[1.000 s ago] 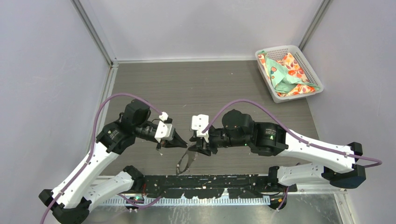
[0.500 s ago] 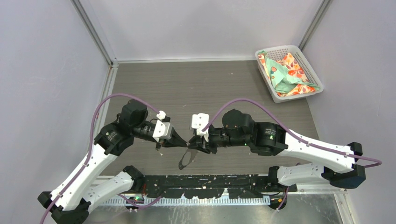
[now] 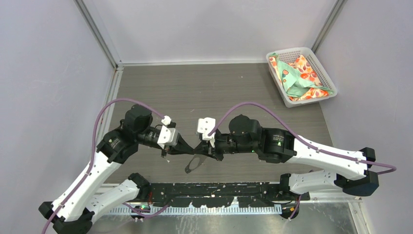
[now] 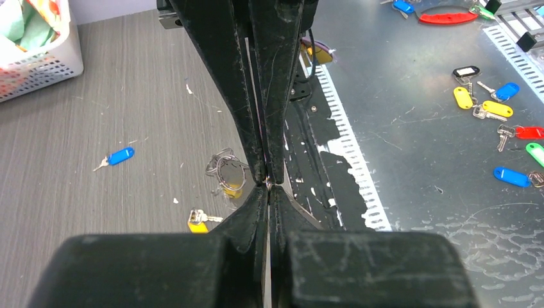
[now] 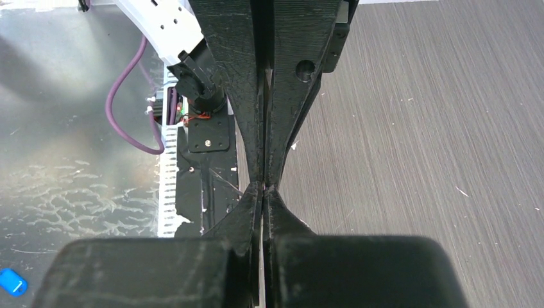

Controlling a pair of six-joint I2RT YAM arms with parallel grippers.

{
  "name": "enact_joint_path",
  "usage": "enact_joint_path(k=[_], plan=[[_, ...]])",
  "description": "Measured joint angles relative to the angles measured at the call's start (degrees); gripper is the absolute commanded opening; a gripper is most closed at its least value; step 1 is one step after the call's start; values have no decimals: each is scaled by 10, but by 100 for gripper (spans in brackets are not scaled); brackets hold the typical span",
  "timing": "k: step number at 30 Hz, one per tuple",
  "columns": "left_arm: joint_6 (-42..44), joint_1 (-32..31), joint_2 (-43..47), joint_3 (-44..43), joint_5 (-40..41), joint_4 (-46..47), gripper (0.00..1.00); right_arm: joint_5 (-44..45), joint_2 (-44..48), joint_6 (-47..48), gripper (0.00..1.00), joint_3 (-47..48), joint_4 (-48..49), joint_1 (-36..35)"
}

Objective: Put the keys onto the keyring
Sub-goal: Adjust the keyring.

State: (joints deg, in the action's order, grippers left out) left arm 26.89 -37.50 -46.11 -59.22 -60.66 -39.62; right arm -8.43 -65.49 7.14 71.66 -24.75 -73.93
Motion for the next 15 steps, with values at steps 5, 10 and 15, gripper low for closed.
enact_joint_path(k=[5, 10, 15], plan=[[-6, 0, 1, 0, 0, 0, 8, 0, 0, -2, 1, 0, 1, 0], [-56, 0, 7, 3, -1, 25, 34, 0, 19, -13, 1, -27, 29, 6], [-122, 0, 39, 29, -3, 90, 38, -3, 78, -48, 1, -129, 139, 15]])
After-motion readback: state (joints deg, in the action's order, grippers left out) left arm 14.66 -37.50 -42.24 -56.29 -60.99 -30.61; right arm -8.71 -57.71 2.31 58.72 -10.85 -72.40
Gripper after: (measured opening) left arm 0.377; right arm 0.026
